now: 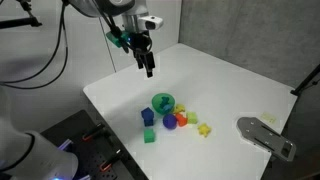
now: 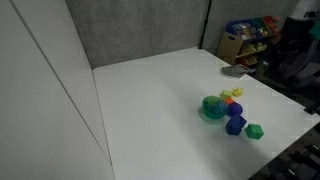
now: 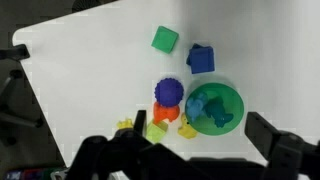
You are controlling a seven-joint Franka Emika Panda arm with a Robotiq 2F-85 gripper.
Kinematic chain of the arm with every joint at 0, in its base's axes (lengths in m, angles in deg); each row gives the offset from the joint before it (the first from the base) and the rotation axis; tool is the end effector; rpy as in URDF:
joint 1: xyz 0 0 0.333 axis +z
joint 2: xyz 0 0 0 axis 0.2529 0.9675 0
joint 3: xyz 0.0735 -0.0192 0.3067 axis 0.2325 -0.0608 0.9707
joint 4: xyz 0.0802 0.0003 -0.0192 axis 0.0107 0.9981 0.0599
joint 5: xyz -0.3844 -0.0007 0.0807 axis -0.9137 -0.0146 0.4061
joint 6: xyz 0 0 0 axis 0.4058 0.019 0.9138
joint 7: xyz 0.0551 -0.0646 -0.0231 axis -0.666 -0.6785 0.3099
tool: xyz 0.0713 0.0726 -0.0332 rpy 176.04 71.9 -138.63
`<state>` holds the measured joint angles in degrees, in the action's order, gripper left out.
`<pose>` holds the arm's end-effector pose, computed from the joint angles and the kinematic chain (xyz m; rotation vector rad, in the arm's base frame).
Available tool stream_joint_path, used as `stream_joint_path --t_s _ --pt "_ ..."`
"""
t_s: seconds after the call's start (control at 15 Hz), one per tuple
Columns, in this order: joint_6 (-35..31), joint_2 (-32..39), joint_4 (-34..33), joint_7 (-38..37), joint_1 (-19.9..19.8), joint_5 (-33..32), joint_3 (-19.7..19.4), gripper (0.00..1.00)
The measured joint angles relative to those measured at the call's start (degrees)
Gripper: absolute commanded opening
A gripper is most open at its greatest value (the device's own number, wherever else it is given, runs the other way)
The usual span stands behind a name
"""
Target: Pick up the dark blue toy from the green bowl and put it on the table
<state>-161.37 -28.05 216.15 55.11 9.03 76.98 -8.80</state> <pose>0.4535 -0.0067 0.4111 2.9534 -0.4129 -0.0421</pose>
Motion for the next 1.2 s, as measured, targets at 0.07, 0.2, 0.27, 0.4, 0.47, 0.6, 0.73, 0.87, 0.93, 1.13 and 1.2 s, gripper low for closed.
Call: stream_joint_path --t_s 0.07,0.2,0.27,0.4,0.47,0.6,0.73,0.87,0.93,1.13,1.2 --pt "0.0 -0.01 -0.04 0.0 0.0 0.0 0.0 1.0" --pt "0.0 -0.01 -0.04 0.0 0.0 0.0 0.0 1.0" --pt "0.0 -0.01 -0.04 0.0 0.0 0.0 0.0 1.0" --pt "0.0 -0.01 -0.04 0.0 0.0 0.0 0.0 1.0" --pt "0.0 0.02 -0.04 0.0 0.14 0.0 -0.1 1.0" --pt "-0.39 0.18 -0.04 0.0 0.58 0.13 -0.37 1.0" --pt "-1.63 0.49 -0.08 0.0 1.11 0.78 -0.79 1.0" --pt "-3.48 1.11 -0.28 0.01 1.43 1.98 -1.39 1.0" --pt "-4.57 1.53 -0.45 0.04 1.47 2.67 -1.71 1.0" --pt "-8.07 3.49 -1.21 0.11 1.47 4.62 -3.1 1.0" --pt "-9.21 4.37 -1.58 0.12 1.44 5.13 -3.65 1.0"
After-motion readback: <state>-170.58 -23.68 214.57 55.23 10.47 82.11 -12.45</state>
